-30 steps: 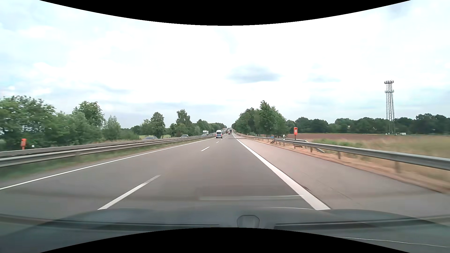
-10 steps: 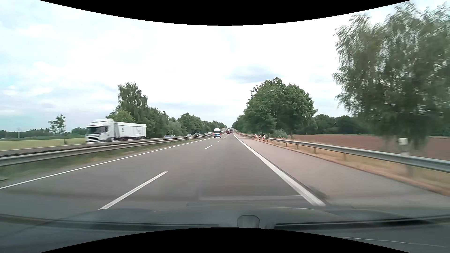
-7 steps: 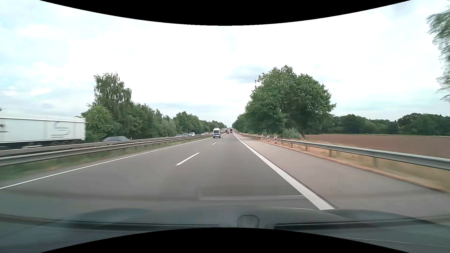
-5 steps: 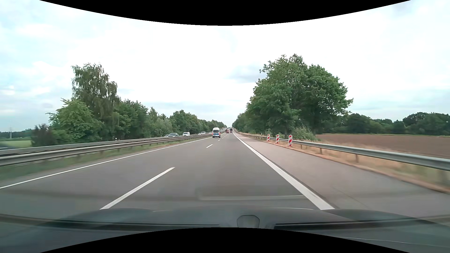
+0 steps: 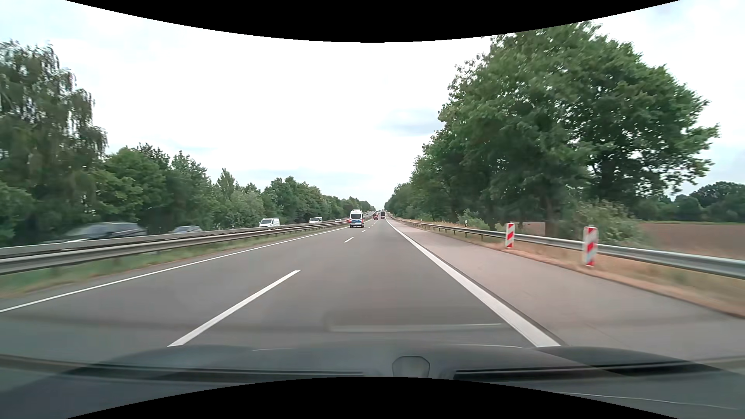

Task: Follow the waypoints while adhering to traffic rules and regulations

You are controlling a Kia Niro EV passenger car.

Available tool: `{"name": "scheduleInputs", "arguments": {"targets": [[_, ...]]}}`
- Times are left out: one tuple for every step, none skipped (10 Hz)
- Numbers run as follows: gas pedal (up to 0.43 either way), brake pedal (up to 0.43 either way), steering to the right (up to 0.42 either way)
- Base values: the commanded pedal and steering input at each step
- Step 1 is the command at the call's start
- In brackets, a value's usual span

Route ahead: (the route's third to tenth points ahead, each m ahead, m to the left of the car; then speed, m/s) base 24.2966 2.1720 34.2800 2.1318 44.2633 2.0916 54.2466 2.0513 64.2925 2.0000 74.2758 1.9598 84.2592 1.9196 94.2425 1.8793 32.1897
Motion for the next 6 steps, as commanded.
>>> {"name": "scheduleInputs", "arguments": {"targets": [[0.0, 0.232, -0.003], [0.0, 0.232, -0.002], [0.0, 0.232, -0.002], [0.0, 0.232, -0.003], [0.0, 0.232, -0.002], [0.0, 0.232, -0.002]]}}
